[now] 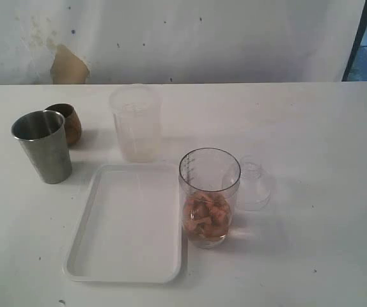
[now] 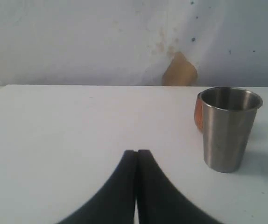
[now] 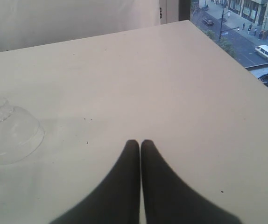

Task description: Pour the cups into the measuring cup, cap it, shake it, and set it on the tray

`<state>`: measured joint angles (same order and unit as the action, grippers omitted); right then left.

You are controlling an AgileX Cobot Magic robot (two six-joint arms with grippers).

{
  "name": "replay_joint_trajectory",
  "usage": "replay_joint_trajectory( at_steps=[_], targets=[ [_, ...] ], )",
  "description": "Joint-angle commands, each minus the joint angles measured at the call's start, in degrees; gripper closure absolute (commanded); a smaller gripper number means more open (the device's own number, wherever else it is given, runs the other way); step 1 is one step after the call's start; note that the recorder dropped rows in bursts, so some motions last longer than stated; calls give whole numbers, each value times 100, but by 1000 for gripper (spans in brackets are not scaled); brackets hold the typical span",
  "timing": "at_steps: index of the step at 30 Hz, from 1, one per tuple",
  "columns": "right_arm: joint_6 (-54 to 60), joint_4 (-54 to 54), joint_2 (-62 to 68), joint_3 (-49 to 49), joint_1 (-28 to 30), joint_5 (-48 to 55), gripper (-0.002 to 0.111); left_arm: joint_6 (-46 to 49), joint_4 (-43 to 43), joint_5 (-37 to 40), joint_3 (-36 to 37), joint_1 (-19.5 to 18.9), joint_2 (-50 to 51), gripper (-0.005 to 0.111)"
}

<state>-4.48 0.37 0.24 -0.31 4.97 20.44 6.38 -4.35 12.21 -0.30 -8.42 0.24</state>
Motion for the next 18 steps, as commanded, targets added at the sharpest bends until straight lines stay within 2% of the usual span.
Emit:
replay_joint_trajectory(
  at_steps=[1, 18],
  targets=[
    [-27, 3, -24, 31, 11, -38, 108, -316, 48, 31, 30, -7, -24, 107],
    [-27, 3, -24, 31, 11, -38, 108, -502, 143, -65, 30, -7, -24, 107]
  ],
)
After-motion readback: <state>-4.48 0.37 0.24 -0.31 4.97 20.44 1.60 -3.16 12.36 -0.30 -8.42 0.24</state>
